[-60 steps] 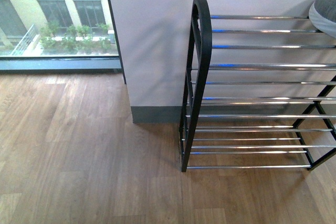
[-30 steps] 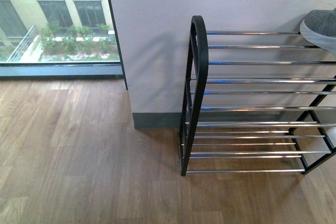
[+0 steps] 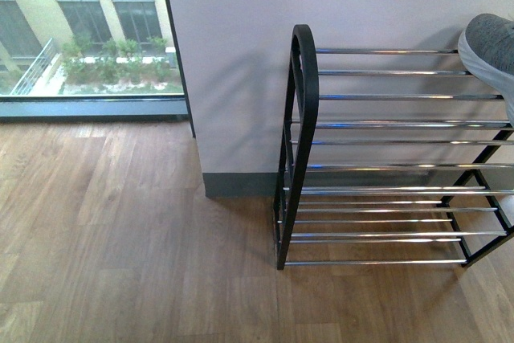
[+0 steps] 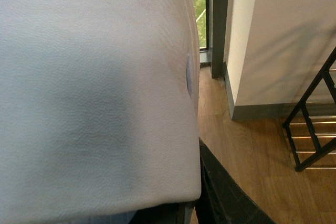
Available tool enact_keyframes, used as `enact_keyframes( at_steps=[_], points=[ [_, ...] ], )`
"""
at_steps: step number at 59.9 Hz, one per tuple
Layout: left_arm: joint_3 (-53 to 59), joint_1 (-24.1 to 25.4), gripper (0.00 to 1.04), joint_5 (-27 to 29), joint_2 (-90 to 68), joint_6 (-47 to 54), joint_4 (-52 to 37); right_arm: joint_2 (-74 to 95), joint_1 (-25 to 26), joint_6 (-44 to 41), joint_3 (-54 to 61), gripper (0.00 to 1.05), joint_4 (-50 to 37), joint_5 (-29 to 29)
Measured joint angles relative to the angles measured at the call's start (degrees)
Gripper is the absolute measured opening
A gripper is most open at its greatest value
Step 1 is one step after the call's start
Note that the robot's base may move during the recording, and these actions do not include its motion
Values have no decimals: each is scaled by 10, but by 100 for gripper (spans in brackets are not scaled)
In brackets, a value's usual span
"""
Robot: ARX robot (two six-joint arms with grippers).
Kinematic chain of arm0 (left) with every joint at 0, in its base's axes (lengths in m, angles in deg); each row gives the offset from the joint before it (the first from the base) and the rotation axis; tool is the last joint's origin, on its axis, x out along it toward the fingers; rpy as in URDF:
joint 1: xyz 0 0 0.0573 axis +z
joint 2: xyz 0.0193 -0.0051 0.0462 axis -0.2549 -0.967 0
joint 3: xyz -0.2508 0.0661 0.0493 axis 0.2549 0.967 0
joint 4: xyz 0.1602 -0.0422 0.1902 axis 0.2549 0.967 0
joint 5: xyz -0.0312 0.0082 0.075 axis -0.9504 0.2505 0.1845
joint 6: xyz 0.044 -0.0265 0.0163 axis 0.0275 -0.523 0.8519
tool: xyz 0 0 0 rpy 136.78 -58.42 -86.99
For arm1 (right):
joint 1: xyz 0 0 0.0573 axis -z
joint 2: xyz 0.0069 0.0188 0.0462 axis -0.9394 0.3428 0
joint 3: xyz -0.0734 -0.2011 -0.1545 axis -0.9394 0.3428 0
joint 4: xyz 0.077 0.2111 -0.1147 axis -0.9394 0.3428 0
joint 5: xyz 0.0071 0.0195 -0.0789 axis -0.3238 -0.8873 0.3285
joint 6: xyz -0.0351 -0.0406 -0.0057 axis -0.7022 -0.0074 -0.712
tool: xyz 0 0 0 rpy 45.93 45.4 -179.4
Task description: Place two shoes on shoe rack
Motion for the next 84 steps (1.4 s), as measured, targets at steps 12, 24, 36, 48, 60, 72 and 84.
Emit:
enact_keyframes(
  at_steps=[12,24,36,48,60,72,84],
  points=[
    [0,0,2,0,0,0,0,0,0,0,0,2,0,0],
    [0,0,2,0,0,0,0,0,0,0,0,2,0,0],
    [0,0,2,0,0,0,0,0,0,0,0,2,0,0],
    [0,0,2,0,0,0,0,32,-31,67,38,2,-165,-140],
    [0,0,2,0,0,0,0,-78,-155,80,69,2,-37,-169],
    [0,0,2,0,0,0,0,-4,-222,107,17,2,-138,-81],
    [0,0,2,0,0,0,0,145,-228,96,-109,2,-170,-7]
  ],
)
